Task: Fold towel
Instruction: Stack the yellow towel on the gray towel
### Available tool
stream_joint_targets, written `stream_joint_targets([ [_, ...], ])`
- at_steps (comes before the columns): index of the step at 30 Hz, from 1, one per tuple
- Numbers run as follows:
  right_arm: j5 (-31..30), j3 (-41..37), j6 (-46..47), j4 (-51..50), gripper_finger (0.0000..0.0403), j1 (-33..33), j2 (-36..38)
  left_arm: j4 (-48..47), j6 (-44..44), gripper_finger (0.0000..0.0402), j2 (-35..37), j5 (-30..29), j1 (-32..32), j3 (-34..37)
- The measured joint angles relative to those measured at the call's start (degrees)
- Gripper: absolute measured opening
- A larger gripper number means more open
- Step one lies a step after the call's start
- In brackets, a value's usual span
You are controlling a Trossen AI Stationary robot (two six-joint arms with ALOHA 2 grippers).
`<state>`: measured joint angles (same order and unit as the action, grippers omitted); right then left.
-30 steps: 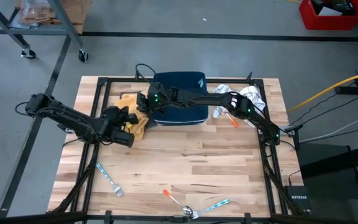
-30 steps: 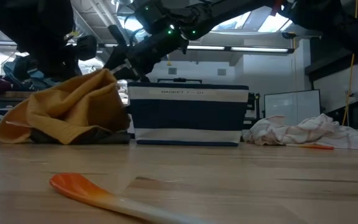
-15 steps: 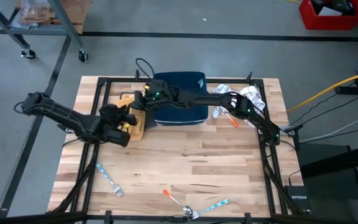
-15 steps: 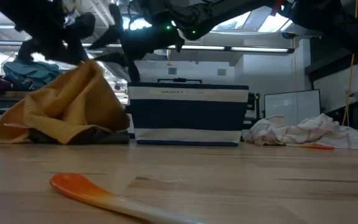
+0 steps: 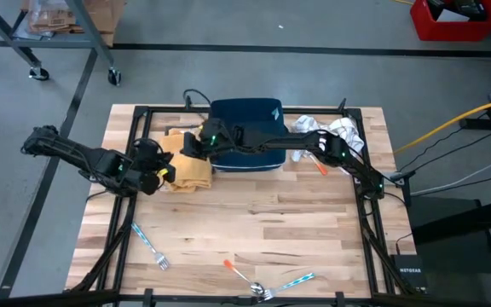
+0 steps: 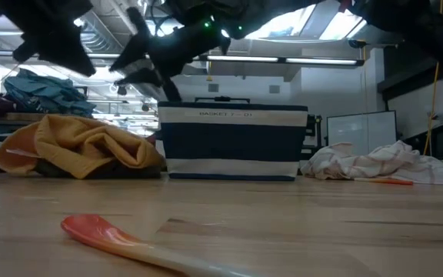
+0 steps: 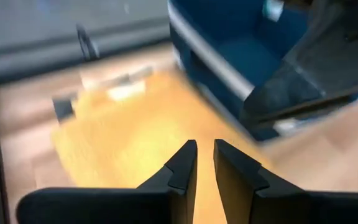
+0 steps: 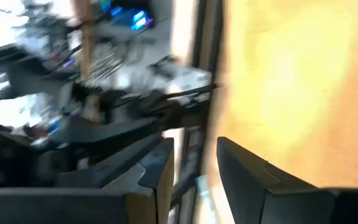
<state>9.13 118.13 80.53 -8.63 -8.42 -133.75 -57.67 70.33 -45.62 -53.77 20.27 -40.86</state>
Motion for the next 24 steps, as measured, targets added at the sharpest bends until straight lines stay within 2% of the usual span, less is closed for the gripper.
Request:
stream_joint_targets([
  [5,-12.33,0.00,0.00,-5.07,0.0124,3.81,-0.30,-1.99,6.22,0.0033,-1.49,10.39,0.00,0.91],
  [8,-15.41,0.00,0.00,-5.45,0.0124,5.89,-0.76,-1.15,9.57,0.0026,-3.25,14.28,0.02,3.03],
  [16,-24.46,0.07,-0.65,-11.38,0.0124,8.29,-1.31,2.73,16.28,0.0009,-7.46,16.74,1.56,8.51],
  [24,-26.53,-0.04,-2.96,-5.45,0.0124,7.31,-1.51,7.99,18.60,0.0001,-12.63,19.59,3.43,13.59],
])
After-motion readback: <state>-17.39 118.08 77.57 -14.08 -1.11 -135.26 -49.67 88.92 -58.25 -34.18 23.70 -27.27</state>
